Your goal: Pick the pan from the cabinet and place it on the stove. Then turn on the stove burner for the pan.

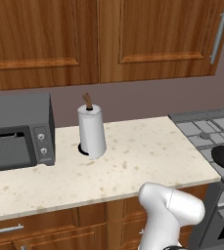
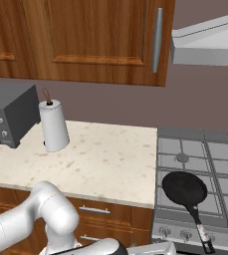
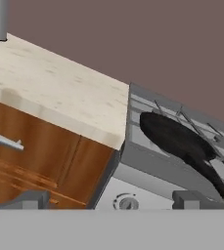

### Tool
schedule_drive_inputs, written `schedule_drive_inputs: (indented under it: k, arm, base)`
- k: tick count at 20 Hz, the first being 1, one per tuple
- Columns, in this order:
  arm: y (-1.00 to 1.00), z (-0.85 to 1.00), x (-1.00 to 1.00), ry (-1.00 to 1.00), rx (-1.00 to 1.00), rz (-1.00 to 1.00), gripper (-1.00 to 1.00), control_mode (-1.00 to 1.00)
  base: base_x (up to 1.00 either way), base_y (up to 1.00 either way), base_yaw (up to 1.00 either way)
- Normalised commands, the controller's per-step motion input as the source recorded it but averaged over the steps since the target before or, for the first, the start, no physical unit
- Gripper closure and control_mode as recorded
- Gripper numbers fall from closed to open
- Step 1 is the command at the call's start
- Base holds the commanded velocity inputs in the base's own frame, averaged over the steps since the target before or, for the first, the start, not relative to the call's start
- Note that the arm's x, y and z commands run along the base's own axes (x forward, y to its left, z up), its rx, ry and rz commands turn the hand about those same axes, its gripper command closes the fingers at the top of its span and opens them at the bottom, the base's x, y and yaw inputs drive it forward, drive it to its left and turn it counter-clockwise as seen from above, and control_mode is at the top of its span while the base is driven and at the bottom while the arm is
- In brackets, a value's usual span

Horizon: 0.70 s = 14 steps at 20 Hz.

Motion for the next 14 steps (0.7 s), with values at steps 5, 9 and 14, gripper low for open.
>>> schedule_drive_inputs:
  k: [5, 9, 14]
  arm:
    - [0.00, -0.10, 0.22, 0.00, 0.09, 0.00, -1.00, -1.00]
    - [0.00, -0.05, 0.27, 0.00, 0.11, 0.00, -1.00, -1.00]
    - [0.00, -0.06, 0.13, 0.00, 0.13, 0.00, -1.00, -1.00]
  base:
    - [0.00, 0.00, 0.00]
    - [0.00, 0.00, 0.00]
    - [0.00, 0.00, 0.00]
